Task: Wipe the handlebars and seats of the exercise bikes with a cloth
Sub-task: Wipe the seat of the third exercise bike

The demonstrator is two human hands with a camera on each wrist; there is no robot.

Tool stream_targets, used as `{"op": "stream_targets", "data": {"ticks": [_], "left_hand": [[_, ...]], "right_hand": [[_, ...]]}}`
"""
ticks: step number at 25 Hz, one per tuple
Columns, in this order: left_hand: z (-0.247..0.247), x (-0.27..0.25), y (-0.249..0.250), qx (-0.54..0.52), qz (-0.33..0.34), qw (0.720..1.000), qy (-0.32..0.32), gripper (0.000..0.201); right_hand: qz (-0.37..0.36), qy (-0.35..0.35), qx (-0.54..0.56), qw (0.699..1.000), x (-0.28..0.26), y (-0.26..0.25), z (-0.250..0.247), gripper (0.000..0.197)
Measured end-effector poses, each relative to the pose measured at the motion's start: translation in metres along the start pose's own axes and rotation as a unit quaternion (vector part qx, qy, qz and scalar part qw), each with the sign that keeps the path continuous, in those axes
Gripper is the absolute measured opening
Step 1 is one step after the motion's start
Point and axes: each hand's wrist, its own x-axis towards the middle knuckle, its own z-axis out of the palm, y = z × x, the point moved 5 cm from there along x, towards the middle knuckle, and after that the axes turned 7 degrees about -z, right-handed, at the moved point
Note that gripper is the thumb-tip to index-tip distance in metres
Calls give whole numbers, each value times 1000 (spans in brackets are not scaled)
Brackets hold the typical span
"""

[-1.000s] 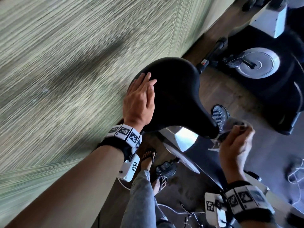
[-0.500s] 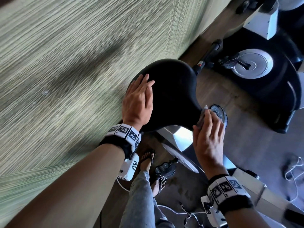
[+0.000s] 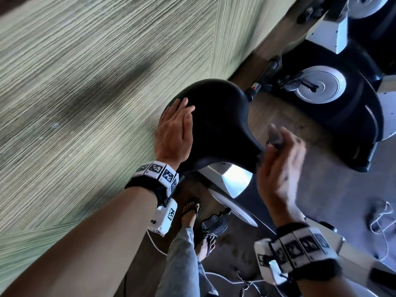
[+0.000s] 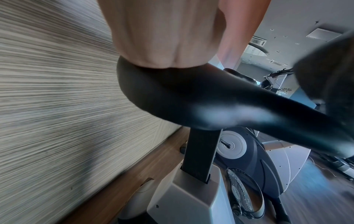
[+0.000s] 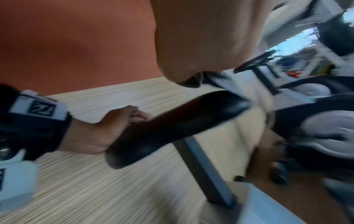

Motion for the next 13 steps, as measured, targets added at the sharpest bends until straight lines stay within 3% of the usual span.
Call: {"op": "stream_targets", "data": {"ticks": [2,4,6,9,11,13], "left_hand": [[-3,5,-1,-39,-29,999,-15,55],[-10,8,3,-88,-31,995,-26,54],[-16,5,19,-95,23,994,-44,54],[0,-17,62,61,216,967,-117,67],[27,-26,73,176,279,927,-178,80],[44,-33,76,231,295,910,-178,86]], "right_hand": [[-95,-136,0,986,22,-39,40,52],[-106,-223,42,968,25,-45,61,60],[-46,-169,93,980,22,-26,51,57],[16,-69,86,994,18,11,23,47],[67,-75,92,991,18,28,15,46],[116,-93,104,983,15,35,12,42]]}}
